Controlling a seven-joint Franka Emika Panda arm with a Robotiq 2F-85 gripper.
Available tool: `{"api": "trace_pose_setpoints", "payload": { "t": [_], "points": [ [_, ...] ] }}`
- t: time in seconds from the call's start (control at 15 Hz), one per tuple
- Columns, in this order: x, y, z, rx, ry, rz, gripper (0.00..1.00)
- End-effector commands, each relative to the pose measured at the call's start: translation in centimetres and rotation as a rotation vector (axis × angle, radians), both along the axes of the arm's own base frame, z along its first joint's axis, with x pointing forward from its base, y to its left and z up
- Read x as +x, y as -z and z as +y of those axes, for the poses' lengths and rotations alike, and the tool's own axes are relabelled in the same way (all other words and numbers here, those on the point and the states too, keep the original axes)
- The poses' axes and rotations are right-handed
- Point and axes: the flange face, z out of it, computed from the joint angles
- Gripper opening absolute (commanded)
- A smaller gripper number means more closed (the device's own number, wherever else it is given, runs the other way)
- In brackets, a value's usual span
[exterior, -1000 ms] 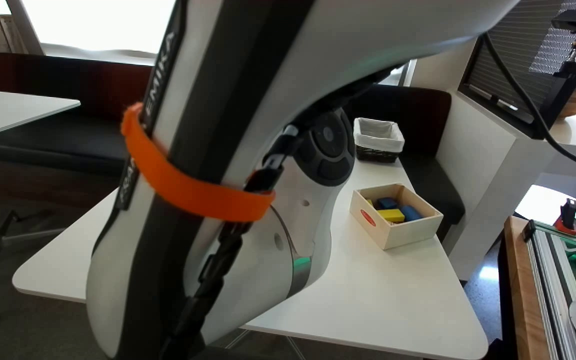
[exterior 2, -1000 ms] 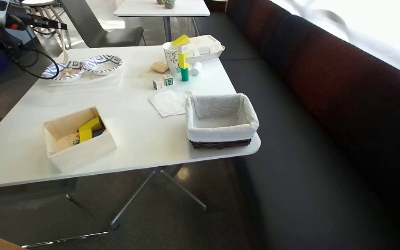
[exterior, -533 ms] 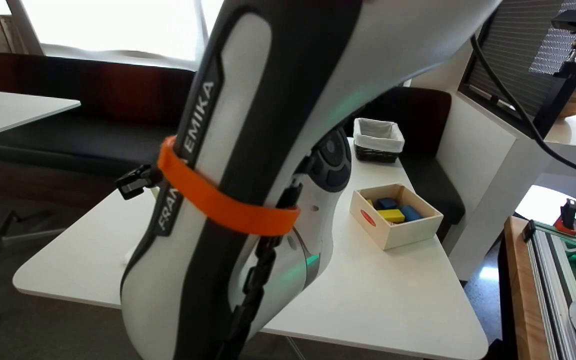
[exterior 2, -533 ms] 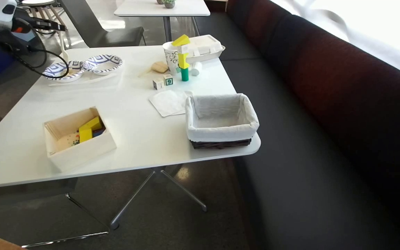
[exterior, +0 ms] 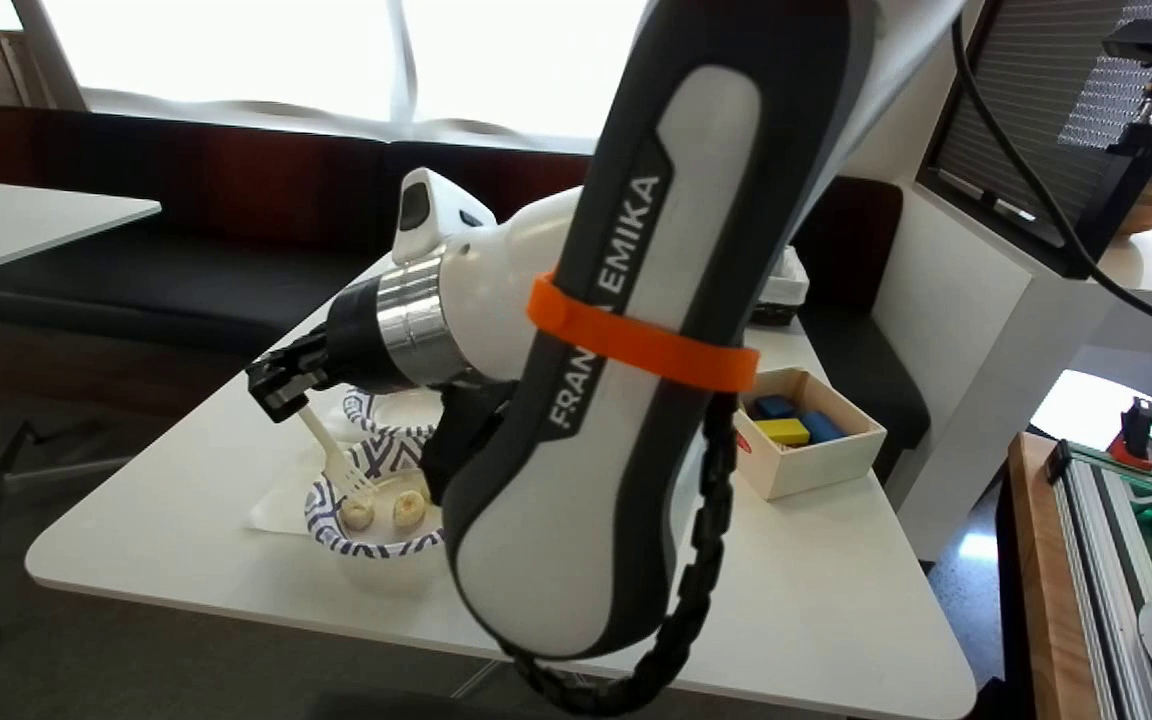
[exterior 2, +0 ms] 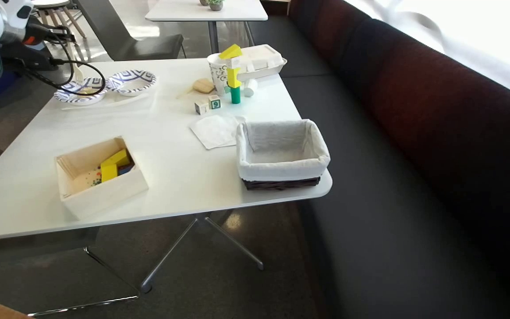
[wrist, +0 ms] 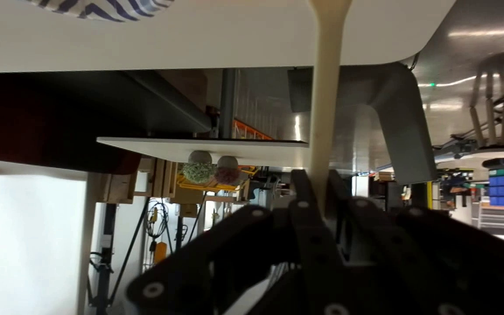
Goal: Use the fork to scoop to pick up the contents inside the bowl to the left and put it in the bowl to the right
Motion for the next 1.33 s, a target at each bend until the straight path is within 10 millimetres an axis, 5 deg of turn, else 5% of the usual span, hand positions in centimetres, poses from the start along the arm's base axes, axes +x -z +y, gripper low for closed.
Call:
{"api": "trace_pose_setpoints", "payload": {
  "t": [0.0, 0.4, 0.47, 1.27],
  "points": [
    [-1.8, -0.7, -1.8, -0.011, -0.131, 0.018, 0.03],
    [-2.1, -1.7, -4.6, 0.014, -0.255, -0.029, 0.03],
    [-1.4, -1.2, -4.1, -0.023, -0.228, -0.019, 0.11],
    [-1.9, -0.7, -4.6, 0.042, -0.408, -0.044, 0.03]
  ]
}}
